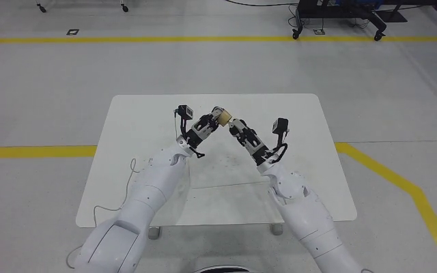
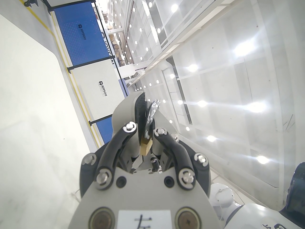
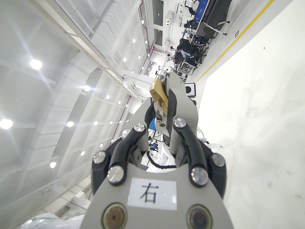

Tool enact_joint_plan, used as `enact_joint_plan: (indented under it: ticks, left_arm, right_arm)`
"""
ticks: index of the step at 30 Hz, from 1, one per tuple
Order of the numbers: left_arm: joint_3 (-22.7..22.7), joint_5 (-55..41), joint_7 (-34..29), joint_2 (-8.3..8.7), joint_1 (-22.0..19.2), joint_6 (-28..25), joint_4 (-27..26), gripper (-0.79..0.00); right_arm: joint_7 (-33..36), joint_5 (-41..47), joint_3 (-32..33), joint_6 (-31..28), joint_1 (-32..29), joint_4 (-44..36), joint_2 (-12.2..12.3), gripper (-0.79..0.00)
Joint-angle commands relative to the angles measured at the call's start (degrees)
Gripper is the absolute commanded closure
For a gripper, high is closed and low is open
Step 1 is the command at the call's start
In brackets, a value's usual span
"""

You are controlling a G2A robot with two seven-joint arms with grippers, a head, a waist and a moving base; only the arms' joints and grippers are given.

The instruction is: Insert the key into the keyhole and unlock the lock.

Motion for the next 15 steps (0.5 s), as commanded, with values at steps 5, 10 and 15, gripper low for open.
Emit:
enact_joint_plan:
  ticks: [5,10,15]
  left_arm:
    - [-0.7,-0.7,-0.3,0.05,0.0,0.7,0.1,0.000]
    - [-1.9,-4.4,-2.6,0.21,0.3,5.1,-0.6,0.000]
    - [-2.6,-5.1,-3.7,0.57,-0.4,10.1,0.0,0.000]
  right_arm:
    - [-1.4,-3.5,0.7,-1.8,-1.9,-1.7,0.3,-0.785]
    - [-1.4,-3.5,0.7,-1.8,-1.9,-1.7,0.3,-0.785]
    - [-1.4,-3.5,0.7,-1.8,-1.9,-1.7,0.3,-0.785]
